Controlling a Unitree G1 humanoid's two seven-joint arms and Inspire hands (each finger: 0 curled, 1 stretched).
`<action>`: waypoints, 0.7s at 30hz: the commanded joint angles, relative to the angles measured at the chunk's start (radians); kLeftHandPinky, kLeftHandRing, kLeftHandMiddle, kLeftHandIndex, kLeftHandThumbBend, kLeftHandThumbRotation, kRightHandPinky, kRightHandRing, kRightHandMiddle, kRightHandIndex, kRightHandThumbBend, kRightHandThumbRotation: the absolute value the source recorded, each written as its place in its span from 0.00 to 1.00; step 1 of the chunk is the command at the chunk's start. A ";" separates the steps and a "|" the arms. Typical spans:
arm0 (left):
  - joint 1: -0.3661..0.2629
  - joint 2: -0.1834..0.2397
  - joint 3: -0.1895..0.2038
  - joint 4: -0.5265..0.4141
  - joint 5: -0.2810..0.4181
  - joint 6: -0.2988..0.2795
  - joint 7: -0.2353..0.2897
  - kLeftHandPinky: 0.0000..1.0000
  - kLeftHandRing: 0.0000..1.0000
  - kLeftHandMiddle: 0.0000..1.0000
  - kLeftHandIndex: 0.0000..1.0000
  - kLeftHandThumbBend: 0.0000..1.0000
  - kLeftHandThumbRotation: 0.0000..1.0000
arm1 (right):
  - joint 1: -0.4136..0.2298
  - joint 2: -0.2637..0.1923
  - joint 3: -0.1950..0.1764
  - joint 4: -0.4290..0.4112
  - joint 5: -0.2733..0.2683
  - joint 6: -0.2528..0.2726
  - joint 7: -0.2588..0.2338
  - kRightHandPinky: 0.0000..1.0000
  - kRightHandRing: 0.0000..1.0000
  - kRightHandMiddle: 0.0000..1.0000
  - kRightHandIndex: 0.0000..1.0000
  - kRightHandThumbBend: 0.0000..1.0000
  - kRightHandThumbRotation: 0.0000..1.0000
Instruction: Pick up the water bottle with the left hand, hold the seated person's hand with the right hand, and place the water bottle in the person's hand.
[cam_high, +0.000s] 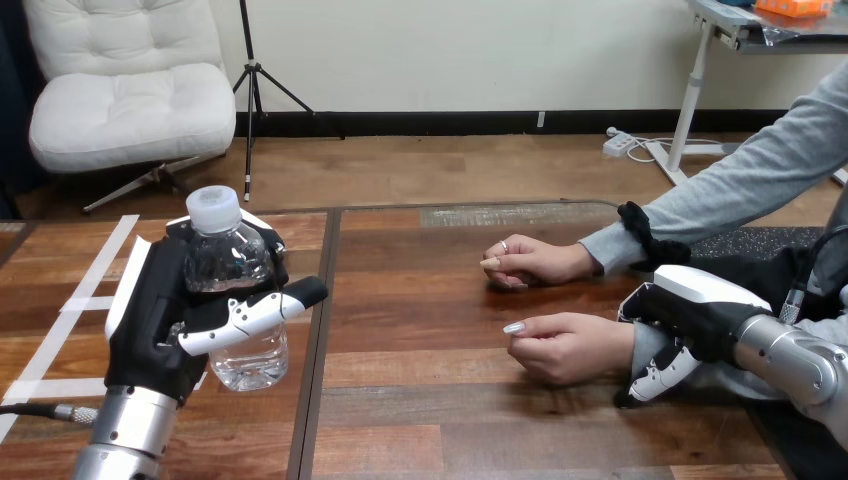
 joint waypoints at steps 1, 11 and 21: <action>-0.042 -0.005 0.002 -0.068 -0.015 -0.016 0.007 0.19 0.24 0.30 0.34 0.69 0.00 | -0.040 0.022 0.004 0.012 -0.004 0.001 0.008 0.36 0.40 0.46 0.47 0.82 0.00; -0.041 -0.002 0.002 -0.062 -0.016 -0.020 0.003 0.19 0.24 0.30 0.34 0.69 0.00 | -0.037 0.021 0.006 0.014 -0.008 -0.010 -0.010 0.35 0.38 0.44 0.45 0.82 0.00; -0.041 -0.003 0.002 -0.061 -0.016 -0.022 0.002 0.19 0.24 0.30 0.34 0.68 0.00 | -0.033 0.023 0.004 0.012 -0.014 -0.011 -0.034 0.32 0.36 0.42 0.43 0.82 0.00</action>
